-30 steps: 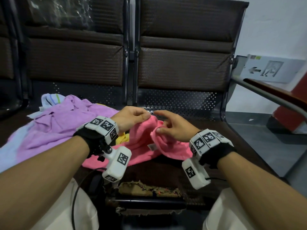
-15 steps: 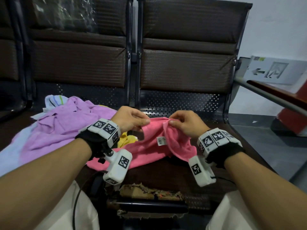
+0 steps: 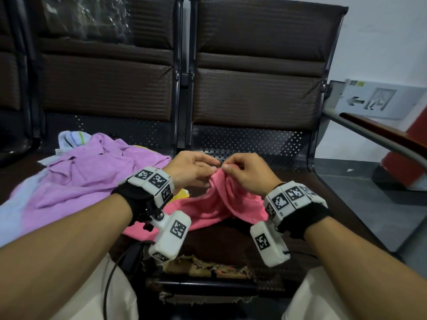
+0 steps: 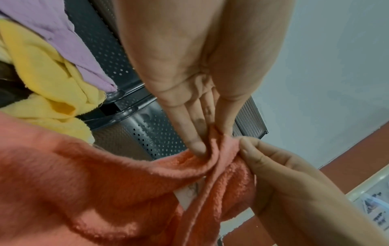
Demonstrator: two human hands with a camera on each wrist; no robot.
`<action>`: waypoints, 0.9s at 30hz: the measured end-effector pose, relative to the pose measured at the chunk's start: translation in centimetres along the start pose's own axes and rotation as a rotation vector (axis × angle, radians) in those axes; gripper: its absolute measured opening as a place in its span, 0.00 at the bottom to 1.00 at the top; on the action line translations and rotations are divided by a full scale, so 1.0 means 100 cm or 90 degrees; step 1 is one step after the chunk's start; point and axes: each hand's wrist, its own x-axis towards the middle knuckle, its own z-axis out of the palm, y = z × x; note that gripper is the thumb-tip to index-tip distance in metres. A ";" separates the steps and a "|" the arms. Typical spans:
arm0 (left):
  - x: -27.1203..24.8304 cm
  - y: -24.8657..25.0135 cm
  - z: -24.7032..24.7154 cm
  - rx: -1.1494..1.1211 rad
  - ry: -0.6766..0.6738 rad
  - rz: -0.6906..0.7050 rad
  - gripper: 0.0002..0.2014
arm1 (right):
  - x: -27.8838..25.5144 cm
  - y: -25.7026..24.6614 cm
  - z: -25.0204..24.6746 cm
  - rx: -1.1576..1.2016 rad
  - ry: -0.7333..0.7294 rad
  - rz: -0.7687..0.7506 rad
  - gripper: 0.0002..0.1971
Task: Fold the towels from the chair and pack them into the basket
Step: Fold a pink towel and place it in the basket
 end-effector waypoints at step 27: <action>0.000 0.015 -0.040 -0.175 0.207 0.101 0.17 | -0.012 0.039 -0.033 -0.373 -0.283 0.025 0.21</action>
